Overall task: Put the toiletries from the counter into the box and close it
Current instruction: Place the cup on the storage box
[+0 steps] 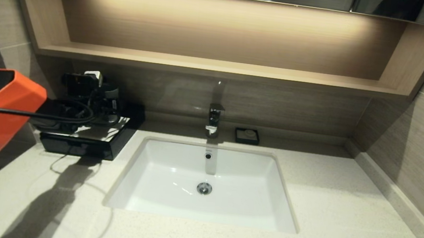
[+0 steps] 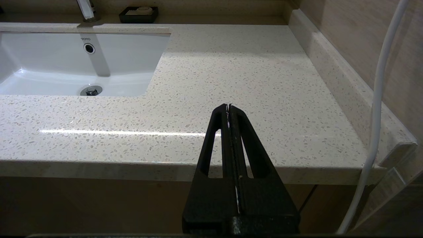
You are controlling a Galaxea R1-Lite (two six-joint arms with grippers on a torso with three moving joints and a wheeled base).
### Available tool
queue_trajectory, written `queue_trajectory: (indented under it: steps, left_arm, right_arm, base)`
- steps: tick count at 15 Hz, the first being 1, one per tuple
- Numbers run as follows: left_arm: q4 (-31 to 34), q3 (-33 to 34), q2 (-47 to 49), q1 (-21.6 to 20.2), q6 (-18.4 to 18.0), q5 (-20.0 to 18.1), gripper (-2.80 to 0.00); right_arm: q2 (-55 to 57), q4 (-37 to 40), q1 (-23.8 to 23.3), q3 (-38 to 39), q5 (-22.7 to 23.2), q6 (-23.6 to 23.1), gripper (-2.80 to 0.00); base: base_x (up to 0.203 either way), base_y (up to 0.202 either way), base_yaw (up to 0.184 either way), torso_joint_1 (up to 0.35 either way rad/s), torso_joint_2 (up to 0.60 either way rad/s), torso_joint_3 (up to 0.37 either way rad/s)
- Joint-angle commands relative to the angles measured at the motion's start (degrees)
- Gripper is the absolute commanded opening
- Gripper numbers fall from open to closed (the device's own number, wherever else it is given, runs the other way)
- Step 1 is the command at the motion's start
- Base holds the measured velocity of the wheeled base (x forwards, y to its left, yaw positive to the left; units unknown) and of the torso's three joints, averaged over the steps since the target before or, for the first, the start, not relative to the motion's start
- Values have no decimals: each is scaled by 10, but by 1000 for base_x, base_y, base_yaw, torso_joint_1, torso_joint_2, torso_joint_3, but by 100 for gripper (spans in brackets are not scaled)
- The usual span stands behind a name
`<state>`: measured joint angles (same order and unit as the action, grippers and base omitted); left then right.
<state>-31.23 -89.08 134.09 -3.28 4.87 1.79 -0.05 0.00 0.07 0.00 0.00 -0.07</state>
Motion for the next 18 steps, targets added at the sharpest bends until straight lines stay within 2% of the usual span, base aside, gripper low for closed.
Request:
queue_trajectory:
  steps: [1,5,11,14,18]
  left_arm:
    - [-1,7,-12,0,-1,8,0]
    - [-1,35,-38,-2,-3,16,0]
    - [-5,139,-119,-3,2,16,0]
    - [-8,202,-164,-2,11,14,0]
    - [-13,236,-174,-2,32,15,0]
  right_arm:
    - [0,0,0,1,0,0,-280]
    - [0,0,0,1,0,0,-280]
    - [0,0,0,1,0,0,-280]
    - [0,-1,0,1,0,0,-280]
    - [0,-1,0,1,0,0,-280]
  base:
    - [0,0,0,0,0,0]
    - [0,0,0,0,0,0]
    - [0,0,0,0,0,0]
    - [0,0,0,0,0,0]
    - [0,0,0,0,0,0]
